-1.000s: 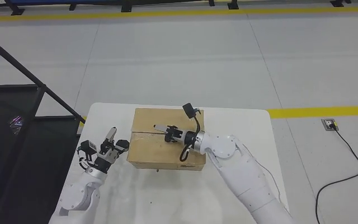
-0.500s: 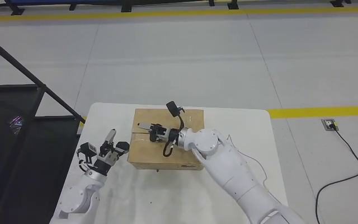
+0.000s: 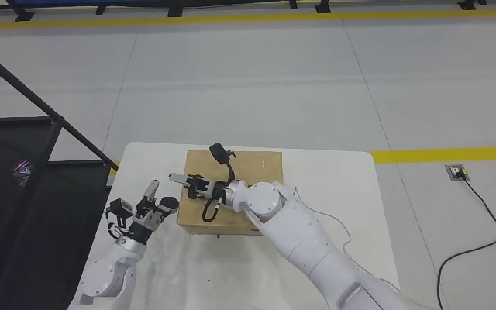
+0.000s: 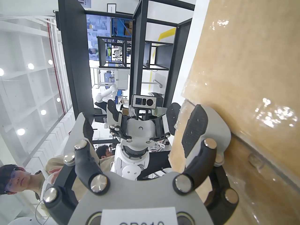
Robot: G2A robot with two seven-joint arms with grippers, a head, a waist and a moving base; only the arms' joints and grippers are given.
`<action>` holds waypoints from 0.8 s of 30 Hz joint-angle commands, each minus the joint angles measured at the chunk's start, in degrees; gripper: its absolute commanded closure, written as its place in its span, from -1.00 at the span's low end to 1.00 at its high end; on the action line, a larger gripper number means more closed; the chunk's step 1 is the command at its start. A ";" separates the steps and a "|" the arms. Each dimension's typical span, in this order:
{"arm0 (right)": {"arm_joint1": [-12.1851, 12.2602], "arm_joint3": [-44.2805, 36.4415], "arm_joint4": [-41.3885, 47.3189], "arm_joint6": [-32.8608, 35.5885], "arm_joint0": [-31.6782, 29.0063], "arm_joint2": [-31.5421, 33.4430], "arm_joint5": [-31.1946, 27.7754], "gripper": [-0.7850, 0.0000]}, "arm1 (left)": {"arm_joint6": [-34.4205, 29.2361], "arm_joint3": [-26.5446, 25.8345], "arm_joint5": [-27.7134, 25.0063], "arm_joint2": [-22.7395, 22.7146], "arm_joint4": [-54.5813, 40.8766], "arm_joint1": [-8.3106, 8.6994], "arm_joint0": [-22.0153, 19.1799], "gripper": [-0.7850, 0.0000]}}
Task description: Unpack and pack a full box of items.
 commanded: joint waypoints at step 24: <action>3.90 0.11 -1.10 1.65 -2.41 9.22 -11.94 -1.00 | -2.19 -1.01 -0.80 -6.30 -3.03 0.88 2.30 -1.00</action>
